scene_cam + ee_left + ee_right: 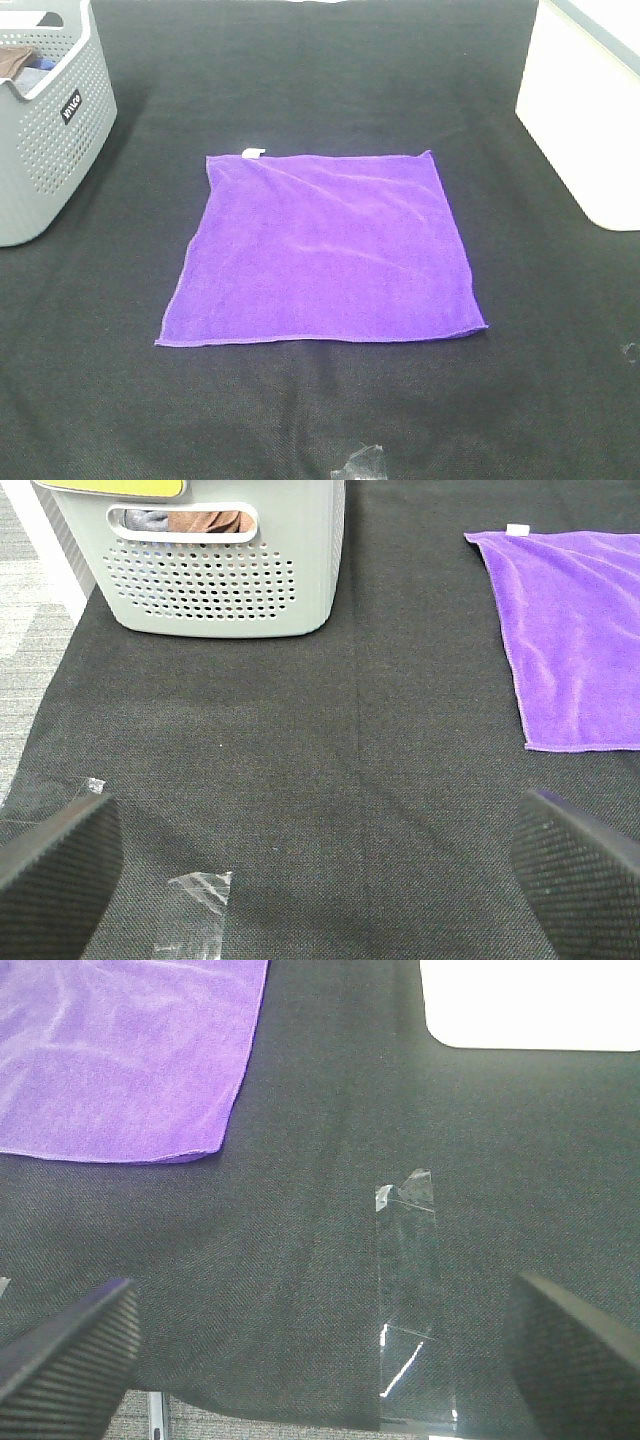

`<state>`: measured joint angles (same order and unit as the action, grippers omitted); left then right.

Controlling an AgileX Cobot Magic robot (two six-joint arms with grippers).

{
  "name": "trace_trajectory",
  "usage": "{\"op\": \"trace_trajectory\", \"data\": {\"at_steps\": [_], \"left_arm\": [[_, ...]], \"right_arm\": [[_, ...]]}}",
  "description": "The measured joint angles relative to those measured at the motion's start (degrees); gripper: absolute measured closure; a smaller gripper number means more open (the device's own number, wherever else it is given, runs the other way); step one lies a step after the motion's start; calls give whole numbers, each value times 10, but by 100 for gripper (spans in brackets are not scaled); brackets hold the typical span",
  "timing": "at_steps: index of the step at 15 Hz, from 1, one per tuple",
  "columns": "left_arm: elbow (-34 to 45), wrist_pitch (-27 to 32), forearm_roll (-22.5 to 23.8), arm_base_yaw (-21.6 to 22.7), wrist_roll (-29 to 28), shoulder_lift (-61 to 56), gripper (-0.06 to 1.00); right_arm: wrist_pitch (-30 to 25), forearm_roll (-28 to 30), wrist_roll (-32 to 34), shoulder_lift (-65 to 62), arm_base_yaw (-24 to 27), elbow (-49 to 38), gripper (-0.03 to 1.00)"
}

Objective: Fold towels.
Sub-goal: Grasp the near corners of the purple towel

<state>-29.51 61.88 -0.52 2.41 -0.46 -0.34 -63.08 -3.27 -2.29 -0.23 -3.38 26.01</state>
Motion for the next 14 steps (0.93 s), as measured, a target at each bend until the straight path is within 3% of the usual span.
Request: {"op": "trace_trajectory", "data": {"at_steps": [14], "left_arm": [[0, 0, 0, 0, 0, 0, -5]], "right_arm": [[0, -1, 0, 0, 0, 0, 2]]}}
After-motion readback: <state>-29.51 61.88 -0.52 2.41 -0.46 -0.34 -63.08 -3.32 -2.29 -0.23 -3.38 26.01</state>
